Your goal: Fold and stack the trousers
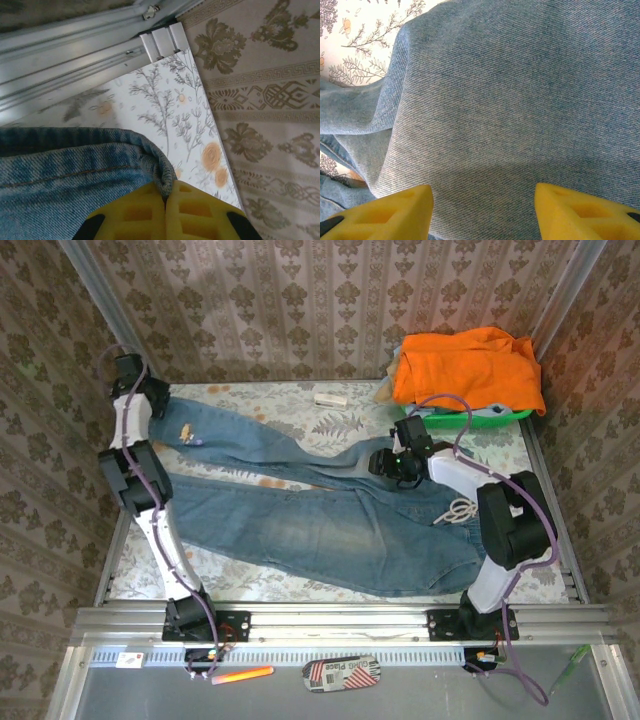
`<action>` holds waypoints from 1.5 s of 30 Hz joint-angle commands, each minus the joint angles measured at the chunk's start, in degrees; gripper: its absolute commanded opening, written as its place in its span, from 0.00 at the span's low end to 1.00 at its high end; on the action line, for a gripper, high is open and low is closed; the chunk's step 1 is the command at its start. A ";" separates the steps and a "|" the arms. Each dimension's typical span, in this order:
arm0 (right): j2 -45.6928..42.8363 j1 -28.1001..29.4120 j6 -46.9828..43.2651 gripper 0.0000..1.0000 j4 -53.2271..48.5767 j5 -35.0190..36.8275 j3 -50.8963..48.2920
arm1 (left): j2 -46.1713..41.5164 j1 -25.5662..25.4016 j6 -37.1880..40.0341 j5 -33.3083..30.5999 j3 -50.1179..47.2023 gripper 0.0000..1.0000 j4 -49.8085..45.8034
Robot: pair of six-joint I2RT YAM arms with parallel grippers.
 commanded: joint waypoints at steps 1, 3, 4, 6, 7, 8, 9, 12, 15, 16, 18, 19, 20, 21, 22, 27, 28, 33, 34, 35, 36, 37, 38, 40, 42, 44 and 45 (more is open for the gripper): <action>1.22 -0.60 -0.31 0.58 0.21 -0.63 2.08 | 5.64 0.27 -2.09 -1.91 10.07 0.00 -4.82; 1.40 -0.58 -0.53 0.58 0.01 -0.51 2.42 | 8.84 0.26 -1.79 -4.30 15.09 0.00 -6.89; 1.33 -0.62 -0.56 0.59 -0.28 -0.57 2.52 | 10.62 0.59 -2.40 -3.86 16.84 0.00 -6.98; 0.72 -0.58 -0.60 0.58 -0.31 -0.60 2.43 | 13.52 1.41 -4.24 -2.37 19.17 0.00 -7.73; 0.25 -0.56 -0.57 0.58 -0.60 -0.61 2.43 | 14.22 1.82 -4.11 -1.16 19.23 0.00 -6.84; -0.34 -0.59 -0.61 0.59 -1.06 -0.61 2.39 | 14.46 2.05 -4.01 -0.69 19.25 0.00 -7.20; -0.98 -0.54 -0.61 0.59 -1.50 -0.53 2.35 | 14.10 2.14 -3.63 -0.86 19.08 0.09 -7.29; -4.19 -0.30 -0.84 0.59 -2.87 -0.25 1.50 | 11.50 2.26 1.66 -0.35 18.93 0.81 -5.81; -8.20 0.60 -1.25 0.60 -4.87 1.04 0.76 | 7.44 2.28 6.76 1.87 19.36 1.00 -6.38; -9.45 0.90 -1.34 0.60 -5.77 1.82 0.39 | 5.73 2.11 8.30 2.87 19.16 1.00 -7.55; -11.64 1.21 -1.24 0.61 -7.24 3.12 -0.40 | 1.77 0.93 11.68 4.21 16.34 1.00 -10.00; -12.67 1.36 -1.14 0.61 -8.09 3.89 -1.08 | -1.05 -0.17 13.78 5.47 12.64 1.00 -10.27; -13.36 1.43 -0.87 0.61 -8.67 4.64 -1.95 | -4.08 -1.72 15.83 6.75 7.11 1.00 -9.47; -13.64 1.34 -0.60 0.61 -9.27 5.13 -2.54 | -6.59 -3.28 16.68 7.47 1.85 1.00 -8.34; -13.58 1.35 -0.32 0.61 -9.77 5.66 -3.16 | -9.82 -5.10 17.21 7.96 -5.35 1.00 -5.17; -9.75 -0.22 -0.02 0.58 -10.22 6.94 -4.47 | -18.35 -11.13 11.91 9.65 -35.66 0.98 16.68; -8.45 -1.55 0.07 0.56 -10.73 6.77 -4.26 | -18.29 -11.79 10.06 11.03 -39.66 0.96 20.86; -4.09 -8.52 0.34 0.50 -12.04 5.80 -4.73 | -15.41 -12.87 7.17 15.10 -46.14 0.94 26.38; -2.83 -9.80 0.50 0.49 -12.45 5.72 -4.47 | -15.57 -12.69 6.87 15.16 -47.44 0.94 27.24; -1.33 -10.87 0.72 0.48 -12.60 5.41 -4.19 | -15.58 -12.48 6.67 15.18 -48.49 0.95 27.95; -0.35 -11.81 0.65 0.48 -12.60 5.00 -3.80 | -15.38 -12.14 6.44 15.29 -48.95 0.95 28.17; 0.87 -12.70 0.60 0.48 -12.78 5.13 -3.29 | -14.72 -11.70 5.83 15.93 -49.10 0.96 28.29; 2.00 -13.47 0.74 0.48 -12.56 5.78 -2.79 | -13.85 -11.18 5.22 17.06 -49.20 0.96 28.69; 4.79 -15.53 0.34 0.48 -13.86 5.03 -0.37 | -12.72 -10.58 4.91 18.08 -49.19 0.96 29.02; 7.37 -17.19 -0.74 0.49 -14.74 5.18 2.10 | -12.75 -10.16 5.15 18.61 -49.45 0.96 29.52; 8.87 -18.61 -1.57 0.49 -16.12 6.66 4.85 | -14.36 -9.76 5.16 19.73 -50.16 0.96 29.90; 8.67 -18.72 -1.69 0.48 -16.10 8.11 5.30 | -15.77 -9.64 5.16 20.24 -50.84 0.96 30.38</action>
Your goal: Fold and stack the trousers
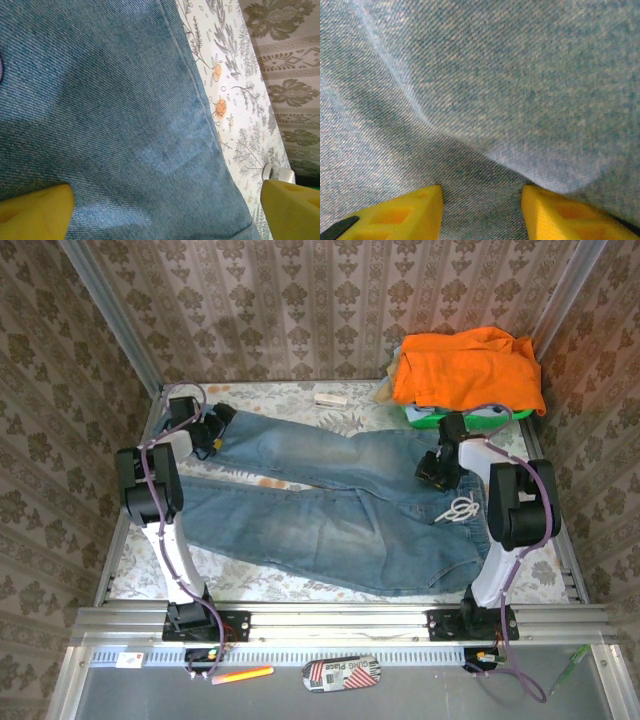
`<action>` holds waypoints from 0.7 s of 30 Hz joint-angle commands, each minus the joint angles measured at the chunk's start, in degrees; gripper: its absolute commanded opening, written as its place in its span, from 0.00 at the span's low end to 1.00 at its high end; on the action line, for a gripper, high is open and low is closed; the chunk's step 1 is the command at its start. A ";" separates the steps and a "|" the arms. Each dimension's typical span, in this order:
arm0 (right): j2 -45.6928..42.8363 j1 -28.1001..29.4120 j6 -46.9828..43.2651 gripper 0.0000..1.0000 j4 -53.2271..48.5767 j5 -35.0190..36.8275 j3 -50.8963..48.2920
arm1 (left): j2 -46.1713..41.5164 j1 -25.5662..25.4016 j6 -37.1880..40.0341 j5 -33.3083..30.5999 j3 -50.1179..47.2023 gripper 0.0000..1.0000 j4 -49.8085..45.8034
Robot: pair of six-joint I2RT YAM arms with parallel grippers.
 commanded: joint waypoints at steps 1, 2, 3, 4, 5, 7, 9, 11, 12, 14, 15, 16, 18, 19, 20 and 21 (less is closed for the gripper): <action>1.72 -1.85 -1.42 0.49 -3.61 5.73 2.47 | -1.46 0.28 -0.41 1.73 -3.76 0.96 -2.34; 1.12 -2.05 -1.74 0.49 -4.79 6.14 3.21 | -3.87 0.06 0.35 1.83 -4.52 0.97 -2.74; 0.37 -2.06 -1.87 0.49 -5.53 6.43 3.80 | -6.46 -0.12 1.10 1.70 -5.09 0.97 -3.69; -1.23 -1.86 -1.84 0.49 -5.80 6.45 4.29 | -9.62 -0.64 2.37 1.24 -5.76 0.98 -5.49; -3.47 -1.26 -1.90 0.49 -6.00 6.34 4.40 | -12.84 -1.69 3.77 0.36 -6.33 0.99 -7.42; -8.31 0.17 -1.87 0.50 -7.83 7.45 4.86 | -18.97 -5.34 7.30 -3.05 -7.57 1.00 -12.13; -13.86 3.04 -1.83 0.52 -9.40 8.29 4.31 | -24.39 -10.12 11.29 -6.83 -9.41 1.00 -17.18; -19.78 7.63 -1.49 0.53 -10.64 8.48 1.23 | -30.28 -16.51 13.53 -10.83 -14.69 1.00 -18.89; -22.13 9.87 -0.76 0.53 -10.96 8.78 -0.69 | -32.48 -19.78 13.37 -11.96 -17.33 1.00 -19.35; -27.94 15.62 2.34 0.53 -10.10 7.64 -7.39 | -36.08 -27.95 12.79 -13.51 -23.80 1.00 -17.99; -30.26 17.83 3.85 0.53 -9.39 7.13 -10.49 | -36.93 -31.38 12.28 -14.42 -25.85 1.00 -18.10; -32.33 19.80 5.58 0.53 -8.80 6.23 -13.79 | -37.60 -35.47 11.08 -15.27 -28.11 1.00 -17.61; -35.71 22.58 8.41 0.52 -7.68 4.56 -19.47 | -38.33 -40.24 9.96 -15.91 -32.60 1.00 -15.21; -37.24 23.43 9.48 0.52 -7.76 4.31 -21.67 | -38.57 -41.51 8.74 -16.18 -35.02 1.00 -14.15; -38.65 23.97 10.29 0.53 -7.65 4.52 -23.70 | -38.89 -42.18 7.90 -16.27 -37.76 1.00 -11.81; -39.37 23.92 10.69 0.53 -7.38 4.03 -25.45 | -38.98 -42.32 6.81 -16.45 -40.06 1.00 -10.19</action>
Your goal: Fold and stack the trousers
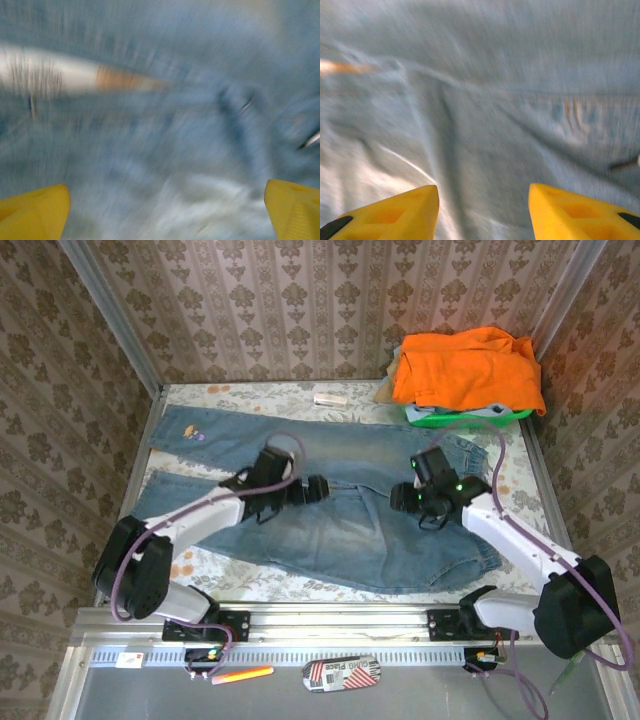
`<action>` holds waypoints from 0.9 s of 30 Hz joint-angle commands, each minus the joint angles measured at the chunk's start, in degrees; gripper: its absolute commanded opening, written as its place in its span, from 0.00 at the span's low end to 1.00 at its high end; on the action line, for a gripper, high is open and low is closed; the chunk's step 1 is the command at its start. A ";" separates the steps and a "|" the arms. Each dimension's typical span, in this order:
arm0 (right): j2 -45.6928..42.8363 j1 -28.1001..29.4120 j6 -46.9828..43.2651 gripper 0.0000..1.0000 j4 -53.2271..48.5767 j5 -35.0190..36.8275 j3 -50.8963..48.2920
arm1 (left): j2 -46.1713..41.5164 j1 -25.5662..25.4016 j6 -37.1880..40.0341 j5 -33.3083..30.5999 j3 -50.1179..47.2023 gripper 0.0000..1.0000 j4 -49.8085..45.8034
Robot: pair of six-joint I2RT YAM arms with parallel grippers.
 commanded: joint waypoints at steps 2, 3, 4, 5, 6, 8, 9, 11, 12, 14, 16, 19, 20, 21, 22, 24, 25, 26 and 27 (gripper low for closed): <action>-1.47 0.18 4.94 0.53 -1.73 -0.85 -6.49 | -0.04 0.99 -3.39 -4.91 -9.06 1.00 4.56; -0.63 0.07 4.63 0.53 -1.69 -0.56 -6.77 | -0.12 1.69 -3.29 -5.44 -10.37 1.00 5.19; 0.60 -0.04 4.47 0.53 -1.33 -0.10 -7.12 | -0.22 2.93 -3.36 -6.27 -11.92 1.00 5.83; 1.89 -0.51 4.22 0.53 -0.61 0.11 -7.41 | -0.44 4.64 -3.61 -6.04 -13.30 1.00 6.78; 3.10 -0.97 4.13 0.53 0.22 -0.12 -7.60 | -0.65 6.32 -3.64 -5.16 -14.51 1.00 8.00; 5.70 -2.08 3.89 0.53 0.98 -0.68 -7.06 | -1.01 10.05 -3.62 -4.63 -16.88 1.00 9.66; 6.54 -2.14 3.71 0.53 1.33 -0.60 -6.65 | -0.79 11.39 -3.46 -4.10 -17.51 1.00 9.84; 8.25 -2.14 3.72 0.53 1.88 -0.19 -5.68 | -0.63 15.21 -3.05 -3.06 -18.67 0.99 9.67; 9.15 -2.19 3.84 0.53 2.13 0.01 -5.19 | -0.92 16.46 -2.73 -2.80 -19.57 0.99 9.63; 10.71 -2.11 4.36 0.53 2.56 -0.92 -4.63 | -2.36 18.36 -3.06 -3.31 -21.40 0.99 8.73; 12.85 -2.15 4.90 0.53 4.24 -0.91 -4.29 | -5.07 20.03 -3.31 -2.54 -24.54 0.99 9.83; 14.48 -4.27 4.68 0.52 3.51 0.65 -3.71 | -8.10 19.99 -2.79 -0.08 -25.05 0.99 8.13; 14.45 -6.51 4.54 0.51 3.86 -0.02 -4.04 | -9.09 19.42 -2.79 0.09 -24.62 0.99 7.21; 14.35 -9.47 4.11 0.50 4.28 -1.55 -4.58 | -10.30 18.39 -2.93 -0.33 -24.24 0.99 6.02; 13.87 -12.52 3.56 0.49 4.02 -2.23 -4.87 | -11.59 16.81 -3.41 -1.36 -23.96 0.99 5.16; 12.81 -16.80 1.70 0.49 3.15 -0.98 -4.51 | -13.54 13.40 -4.75 -3.22 -23.50 0.99 4.25; 12.30 -19.30 0.83 0.49 1.09 -0.60 -4.25 | -13.97 12.20 -5.70 -4.02 -23.27 0.99 4.25; 12.12 -21.17 0.19 0.49 0.86 -0.82 -4.12 | -14.05 9.58 -6.60 -4.63 -23.16 0.99 4.50; 12.25 -23.98 -0.25 0.49 0.36 -1.58 -3.78 | -13.62 7.70 -7.50 -4.97 -23.21 0.99 5.81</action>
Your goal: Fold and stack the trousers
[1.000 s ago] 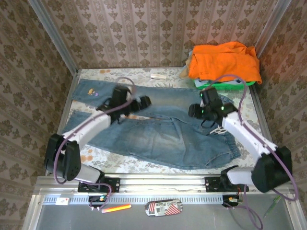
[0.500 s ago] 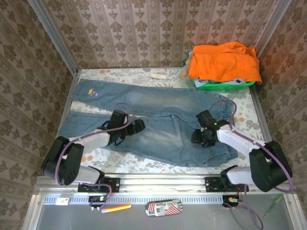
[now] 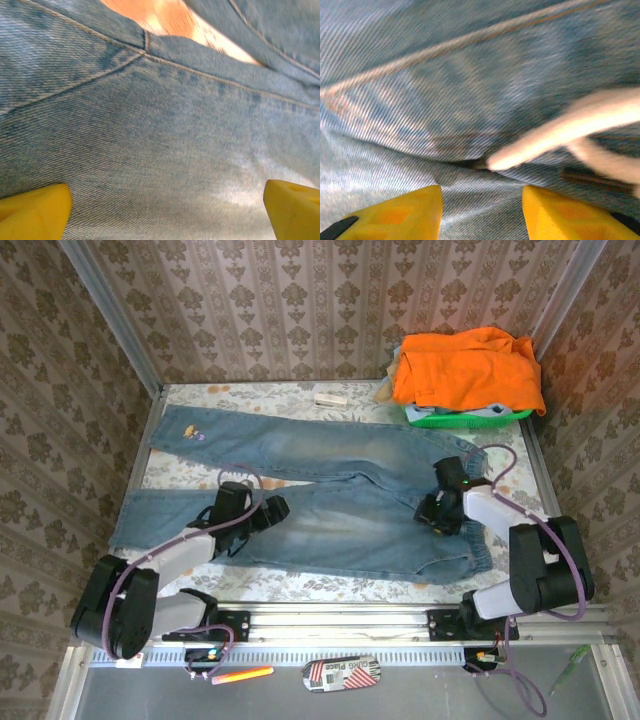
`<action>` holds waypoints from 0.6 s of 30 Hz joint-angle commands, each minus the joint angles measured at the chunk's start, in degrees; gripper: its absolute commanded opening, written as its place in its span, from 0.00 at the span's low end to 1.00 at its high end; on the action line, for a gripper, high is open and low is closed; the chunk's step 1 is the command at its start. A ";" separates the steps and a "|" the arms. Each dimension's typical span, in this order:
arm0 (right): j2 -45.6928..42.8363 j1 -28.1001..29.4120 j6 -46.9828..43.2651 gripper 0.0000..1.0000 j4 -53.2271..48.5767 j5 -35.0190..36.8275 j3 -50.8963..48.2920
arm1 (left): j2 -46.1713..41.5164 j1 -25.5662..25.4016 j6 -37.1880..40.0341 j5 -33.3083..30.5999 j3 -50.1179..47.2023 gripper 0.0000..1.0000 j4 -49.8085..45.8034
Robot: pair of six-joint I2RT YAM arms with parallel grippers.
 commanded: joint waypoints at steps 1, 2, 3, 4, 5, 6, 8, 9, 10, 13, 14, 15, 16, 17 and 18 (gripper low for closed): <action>-0.70 -6.25 -2.78 0.49 -3.07 2.52 0.90 | 1.08 -5.52 -4.19 -3.33 -1.15 0.99 -5.61; -0.33 -7.61 -3.08 0.49 -3.31 2.57 1.23 | 2.14 -6.87 -4.90 -3.33 -0.77 0.99 -4.78; 0.10 -9.38 -3.51 0.49 -3.88 2.28 1.95 | 3.70 -8.26 -5.38 -2.99 -0.16 0.99 -3.56; 0.21 -11.19 -4.04 0.49 -3.85 2.28 2.43 | 5.40 -9.45 -5.69 -2.62 0.62 0.99 -2.94; 0.33 -12.67 -4.50 0.49 -3.67 2.91 2.84 | 6.70 -10.29 -5.92 -2.49 1.33 0.99 -2.37; 0.70 -14.43 -4.97 0.49 -3.82 3.34 3.45 | 7.97 -11.09 -6.06 -2.28 1.98 0.99 -1.37; 1.21 -17.92 -5.03 0.50 -3.64 3.10 4.28 | 9.74 -12.11 -6.40 -1.92 3.16 0.98 -0.07; 1.04 -19.44 -4.91 0.50 -3.29 4.39 4.50 | 10.40 -12.61 -6.46 -1.79 3.83 0.98 0.57; 0.97 -21.23 -4.40 0.51 -3.05 5.37 4.60 | 11.17 -13.25 -6.51 -1.55 4.57 0.98 1.20; 2.18 -26.35 -4.00 0.51 -2.72 4.03 6.53 | 14.28 -16.28 -5.90 -1.00 8.00 0.98 1.63; 2.88 -27.05 -4.04 0.51 -3.12 5.11 7.81 | 15.39 -17.30 -5.75 -0.88 9.14 0.98 1.92; 3.38 -27.46 -3.92 0.51 -3.14 4.96 8.43 | 16.15 -18.06 -5.92 -0.73 9.78 0.98 2.35; 3.39 -27.53 -3.86 0.51 -2.99 4.77 9.03 | 16.90 -18.69 -6.36 -0.32 10.12 0.98 3.11; 2.83 -27.20 -3.90 0.51 -3.12 5.38 9.65 | 17.23 -19.05 -6.84 0.29 10.16 0.98 4.05; 2.07 -27.01 -4.07 0.51 -3.46 5.81 10.36 | 17.05 -19.41 -7.31 0.57 10.00 0.98 4.65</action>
